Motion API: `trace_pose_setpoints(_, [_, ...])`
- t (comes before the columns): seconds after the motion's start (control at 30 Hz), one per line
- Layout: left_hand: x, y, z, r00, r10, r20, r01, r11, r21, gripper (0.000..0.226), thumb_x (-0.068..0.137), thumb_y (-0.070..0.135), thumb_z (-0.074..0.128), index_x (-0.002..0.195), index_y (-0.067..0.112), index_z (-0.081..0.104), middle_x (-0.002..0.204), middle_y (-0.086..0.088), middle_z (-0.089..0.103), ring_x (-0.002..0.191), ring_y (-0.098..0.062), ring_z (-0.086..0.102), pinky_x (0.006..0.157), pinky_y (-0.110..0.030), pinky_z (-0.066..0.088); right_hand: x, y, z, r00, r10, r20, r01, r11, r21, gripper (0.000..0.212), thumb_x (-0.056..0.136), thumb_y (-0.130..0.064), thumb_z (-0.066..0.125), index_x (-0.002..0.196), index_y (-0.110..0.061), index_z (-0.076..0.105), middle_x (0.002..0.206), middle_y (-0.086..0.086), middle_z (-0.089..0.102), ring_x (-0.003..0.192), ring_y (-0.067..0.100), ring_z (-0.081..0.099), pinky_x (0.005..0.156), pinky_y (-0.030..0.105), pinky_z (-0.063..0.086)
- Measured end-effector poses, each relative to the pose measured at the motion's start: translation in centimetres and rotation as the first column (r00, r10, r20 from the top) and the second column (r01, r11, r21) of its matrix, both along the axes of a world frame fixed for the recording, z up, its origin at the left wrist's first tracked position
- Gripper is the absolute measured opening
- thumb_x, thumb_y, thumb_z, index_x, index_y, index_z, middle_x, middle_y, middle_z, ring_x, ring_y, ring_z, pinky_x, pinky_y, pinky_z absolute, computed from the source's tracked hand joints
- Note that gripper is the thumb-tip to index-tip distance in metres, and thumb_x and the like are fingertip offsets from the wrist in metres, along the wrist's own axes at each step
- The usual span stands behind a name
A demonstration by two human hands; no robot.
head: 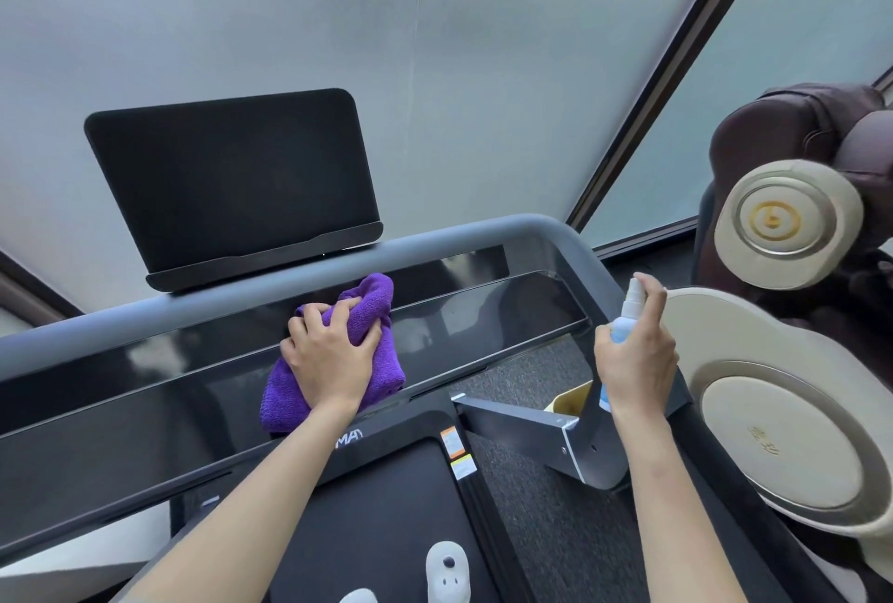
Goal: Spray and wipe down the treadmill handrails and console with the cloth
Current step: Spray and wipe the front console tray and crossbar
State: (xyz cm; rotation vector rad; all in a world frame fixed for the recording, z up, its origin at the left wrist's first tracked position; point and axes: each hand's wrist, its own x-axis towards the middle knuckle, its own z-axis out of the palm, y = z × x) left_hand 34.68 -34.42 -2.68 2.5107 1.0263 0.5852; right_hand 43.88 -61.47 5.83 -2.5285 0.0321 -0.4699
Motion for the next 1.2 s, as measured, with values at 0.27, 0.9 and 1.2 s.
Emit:
trace_pose_setpoints(0.27, [-0.5, -0.4, -0.4, 0.938, 0.342, 0.066, -0.328, 0.931, -0.159, 0.042, 0.086, 0.043, 0.064, 0.119, 0.018, 0.062, 0.116, -0.021, 0.051, 0.098, -0.041, 0.046, 0.082, -0.05, 0.035, -1.8, 1.4, -1.5, 0.99, 0.143, -0.008, -0.142, 0.99, 0.014, 0.066, 0.077, -0.001, 0.063, 0.135, -0.025, 0.04, 0.092, 0.011, 0.065, 0.076, 0.042, 0.059, 0.06, 0.035, 0.035])
trace_pose_setpoints(0.9, [4.3, -2.2, 0.5, 0.968, -0.23, -0.103, 0.24, 0.965, 0.102, 0.037, 0.086, 0.046, 0.063, 0.115, 0.022, 0.064, 0.111, -0.015, 0.052, 0.096, -0.036, 0.046, 0.083, -0.047, 0.036, -2.4, 4.3, -2.8, 0.929, 0.332, -0.165, -0.323, 0.943, 0.081, 0.071, 0.079, -0.007, 0.064, 0.138, -0.036, 0.036, 0.088, -0.002, 0.06, 0.075, 0.028, 0.059, 0.064, 0.035, 0.046])
trace_pose_setpoints(1.2, [7.8, -2.3, -0.2, 0.974, -0.202, -0.103, 0.224, 0.931, 0.287, 0.041, 0.086, 0.038, 0.066, 0.118, 0.013, 0.059, 0.113, -0.023, 0.053, 0.094, -0.038, 0.048, 0.076, -0.049, 0.037, -0.2, 5.8, -2.6, 0.939, 0.316, -0.138, -0.307, 0.948, 0.081, 0.072, 0.08, -0.009, 0.061, 0.135, -0.043, 0.03, 0.082, -0.005, 0.056, 0.072, 0.026, 0.056, 0.06, 0.032, 0.041])
